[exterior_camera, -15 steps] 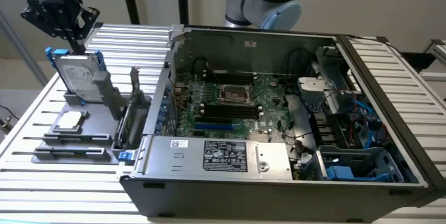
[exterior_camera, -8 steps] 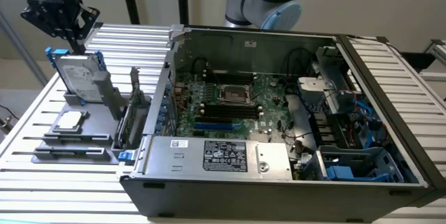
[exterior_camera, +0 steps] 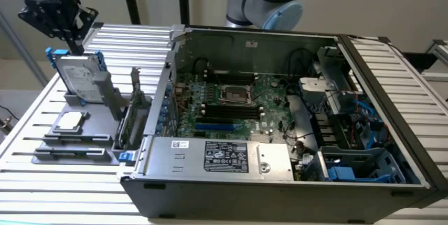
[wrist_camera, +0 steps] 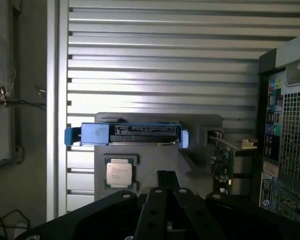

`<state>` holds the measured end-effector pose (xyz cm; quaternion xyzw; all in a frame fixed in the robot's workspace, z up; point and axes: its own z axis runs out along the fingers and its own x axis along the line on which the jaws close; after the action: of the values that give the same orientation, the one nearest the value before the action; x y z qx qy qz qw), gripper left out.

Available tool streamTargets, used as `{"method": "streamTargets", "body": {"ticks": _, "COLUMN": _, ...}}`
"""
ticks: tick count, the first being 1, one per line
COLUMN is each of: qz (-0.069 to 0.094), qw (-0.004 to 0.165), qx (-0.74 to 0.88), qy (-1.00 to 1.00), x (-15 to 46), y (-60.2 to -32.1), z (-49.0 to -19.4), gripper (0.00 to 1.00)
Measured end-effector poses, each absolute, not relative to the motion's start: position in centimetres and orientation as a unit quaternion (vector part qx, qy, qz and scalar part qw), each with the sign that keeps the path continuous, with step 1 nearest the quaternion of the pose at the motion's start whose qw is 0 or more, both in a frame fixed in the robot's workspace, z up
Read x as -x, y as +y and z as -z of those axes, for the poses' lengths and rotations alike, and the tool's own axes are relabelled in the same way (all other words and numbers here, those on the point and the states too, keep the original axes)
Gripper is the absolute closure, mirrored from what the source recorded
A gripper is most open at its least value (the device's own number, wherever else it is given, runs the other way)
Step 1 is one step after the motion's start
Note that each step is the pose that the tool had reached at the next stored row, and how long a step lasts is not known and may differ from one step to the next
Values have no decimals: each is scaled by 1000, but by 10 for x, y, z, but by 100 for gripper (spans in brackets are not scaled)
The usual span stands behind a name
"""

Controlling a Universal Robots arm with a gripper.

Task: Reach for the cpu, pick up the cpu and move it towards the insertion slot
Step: 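Pick up the cpu and move it towards the insertion slot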

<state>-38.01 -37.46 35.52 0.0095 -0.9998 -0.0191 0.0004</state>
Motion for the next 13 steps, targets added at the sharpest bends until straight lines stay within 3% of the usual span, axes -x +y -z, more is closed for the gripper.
{"method": "streamTargets", "body": {"ticks": 13, "qz": 19, "qw": 0, "qx": -10, "qy": -1000, "x": 427, "y": -399, "z": -355, "gripper": 89}}
